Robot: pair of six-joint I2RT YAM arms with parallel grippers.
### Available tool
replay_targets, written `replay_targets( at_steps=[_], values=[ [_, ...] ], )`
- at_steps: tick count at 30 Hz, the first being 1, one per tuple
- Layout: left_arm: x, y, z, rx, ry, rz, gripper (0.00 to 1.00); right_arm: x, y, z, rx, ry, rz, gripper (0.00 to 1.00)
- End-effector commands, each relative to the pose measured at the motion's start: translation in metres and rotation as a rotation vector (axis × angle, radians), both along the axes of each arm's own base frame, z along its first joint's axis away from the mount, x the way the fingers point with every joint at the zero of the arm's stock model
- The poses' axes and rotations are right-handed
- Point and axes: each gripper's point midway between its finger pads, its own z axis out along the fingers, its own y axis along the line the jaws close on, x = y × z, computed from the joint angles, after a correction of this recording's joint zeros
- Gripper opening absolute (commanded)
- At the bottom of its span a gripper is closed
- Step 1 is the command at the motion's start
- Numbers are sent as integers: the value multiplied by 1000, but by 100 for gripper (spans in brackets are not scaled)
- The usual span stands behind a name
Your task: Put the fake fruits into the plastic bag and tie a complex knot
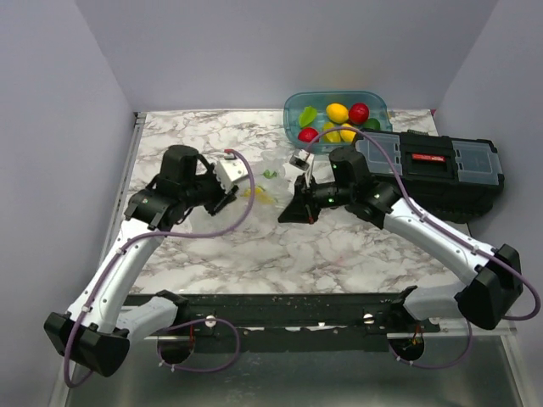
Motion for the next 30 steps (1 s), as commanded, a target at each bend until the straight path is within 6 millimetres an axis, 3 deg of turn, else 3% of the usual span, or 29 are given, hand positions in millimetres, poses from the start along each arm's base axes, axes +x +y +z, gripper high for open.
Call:
replay_targets(
  at_steps=[1, 7, 12, 14, 15, 17, 18, 20, 22, 26, 30],
  values=[
    [-28, 25, 10, -85, 96, -91, 0, -10, -24, -1, -78, -141, 69, 1],
    [-72, 53, -10, -114, 240, -180, 0, 30, -58, -25, -199, -199, 5, 1],
    [-98, 35, -2, -272, 341, -231, 0, 75, -59, -19, -223, -292, -69, 1],
    [-97, 28, 3, -341, 378, -221, 0, 91, -54, -10, -208, -329, -101, 1],
    [-92, 27, 4, -359, 389, -207, 0, 98, -51, -7, -202, -343, -113, 6],
    [-78, 30, 5, -398, 408, -134, 0, 103, -48, -3, -200, -342, -116, 39],
    [-71, 32, 4, -423, 418, -88, 0, 102, -47, -3, -201, -329, -117, 65],
    [-57, 34, 3, -486, 429, -3, 0, 97, -50, -8, -209, -280, -137, 86],
    [-47, 35, 4, -567, 450, 57, 0, 87, -56, -18, -217, -234, -158, 96],
    [-34, 37, -3, -649, 470, 116, 0, 67, -77, -43, -240, -130, -279, 97],
    [-29, 38, -18, -714, 553, 157, 0, 41, -83, -48, -187, -45, -309, 100]
  ],
)
